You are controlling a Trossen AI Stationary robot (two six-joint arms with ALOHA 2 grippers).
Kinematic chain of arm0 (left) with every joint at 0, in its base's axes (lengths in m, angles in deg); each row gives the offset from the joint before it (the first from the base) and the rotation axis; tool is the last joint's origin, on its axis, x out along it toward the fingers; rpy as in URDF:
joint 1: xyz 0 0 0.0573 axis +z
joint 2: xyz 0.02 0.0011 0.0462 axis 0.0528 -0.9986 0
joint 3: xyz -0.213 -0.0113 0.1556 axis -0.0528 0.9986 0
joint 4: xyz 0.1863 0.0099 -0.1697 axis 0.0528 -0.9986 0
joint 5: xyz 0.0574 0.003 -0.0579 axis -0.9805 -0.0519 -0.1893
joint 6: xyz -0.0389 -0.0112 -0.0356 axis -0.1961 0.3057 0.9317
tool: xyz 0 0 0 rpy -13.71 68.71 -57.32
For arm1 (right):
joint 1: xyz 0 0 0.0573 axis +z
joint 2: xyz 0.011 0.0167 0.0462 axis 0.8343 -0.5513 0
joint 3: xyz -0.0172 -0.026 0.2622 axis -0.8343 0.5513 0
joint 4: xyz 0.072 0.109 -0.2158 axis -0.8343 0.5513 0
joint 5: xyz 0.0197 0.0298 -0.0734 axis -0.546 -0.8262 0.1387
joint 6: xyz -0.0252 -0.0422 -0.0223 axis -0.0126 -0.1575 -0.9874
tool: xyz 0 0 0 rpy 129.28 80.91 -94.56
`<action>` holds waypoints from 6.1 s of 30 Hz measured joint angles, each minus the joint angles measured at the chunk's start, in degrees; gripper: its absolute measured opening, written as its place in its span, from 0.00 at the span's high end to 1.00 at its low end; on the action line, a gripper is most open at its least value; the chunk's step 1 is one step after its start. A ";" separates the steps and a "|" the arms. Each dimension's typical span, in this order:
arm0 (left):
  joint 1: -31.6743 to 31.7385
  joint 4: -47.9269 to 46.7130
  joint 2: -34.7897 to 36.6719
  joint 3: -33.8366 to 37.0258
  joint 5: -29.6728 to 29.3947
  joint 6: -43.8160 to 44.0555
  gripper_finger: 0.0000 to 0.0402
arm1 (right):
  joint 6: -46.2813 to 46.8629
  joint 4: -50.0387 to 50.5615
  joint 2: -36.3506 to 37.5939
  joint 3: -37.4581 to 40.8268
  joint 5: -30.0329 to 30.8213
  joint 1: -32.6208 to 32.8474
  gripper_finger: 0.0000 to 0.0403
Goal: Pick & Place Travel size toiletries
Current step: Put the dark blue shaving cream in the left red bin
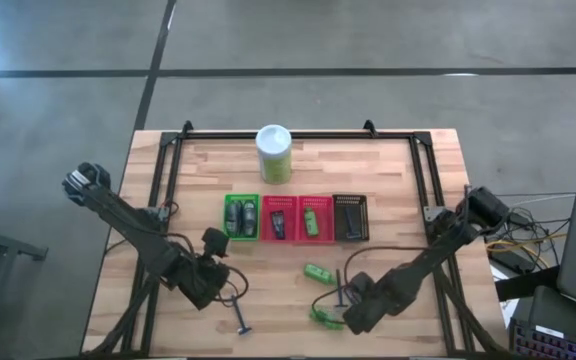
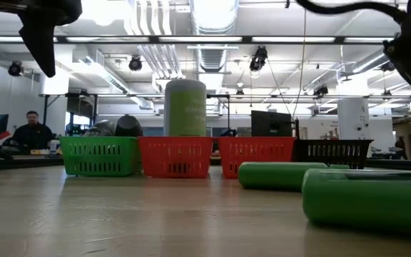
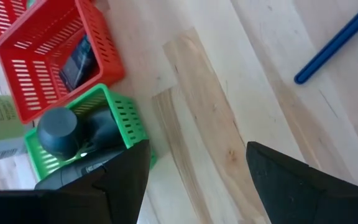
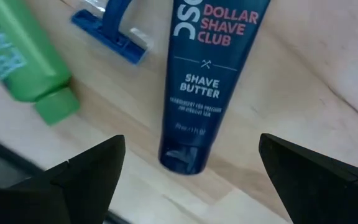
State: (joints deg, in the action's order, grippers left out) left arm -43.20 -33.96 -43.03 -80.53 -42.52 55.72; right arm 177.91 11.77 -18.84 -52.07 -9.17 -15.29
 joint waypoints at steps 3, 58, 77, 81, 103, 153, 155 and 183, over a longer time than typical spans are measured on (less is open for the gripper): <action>0.36 0.03 0.34 0.04 0.00 0.02 0.33 | -0.46 0.08 -1.01 -0.65 -0.02 0.11 0.09; 1.22 0.98 0.21 0.38 -1.60 4.13 0.33 | -1.23 -3.92 -2.03 1.55 -3.80 -3.50 0.52; 1.51 2.59 0.27 1.72 -1.31 9.95 0.33 | -2.61 -2.77 1.39 -1.23 -4.12 -4.00 0.72; 1.57 2.56 0.73 1.72 -1.29 14.33 0.33 | -5.39 -3.09 4.95 -1.70 -1.64 -6.13 0.71; 1.94 3.97 3.34 1.79 -4.50 30.03 0.33 | -30.52 -21.79 -4.19 -9.71 -15.03 -28.54 0.68; 35.54 70.70 22.00 25.40 40.53 68.63 0.45 | -60.25 -5.24 -0.66 -20.52 -7.85 -31.08 0.73; 38.08 69.29 21.98 25.67 43.10 71.90 0.45 | -60.56 -4.63 -0.66 -20.52 -7.10 -30.88 0.73; 41.03 75.69 0.93 19.15 54.58 74.34 0.46 | -63.39 -4.76 -0.33 -20.52 -7.17 -29.87 0.72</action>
State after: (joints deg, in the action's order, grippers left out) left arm -2.18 41.73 -42.10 -61.38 12.06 130.06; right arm 114.52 7.02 -19.17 -72.59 -16.35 -45.16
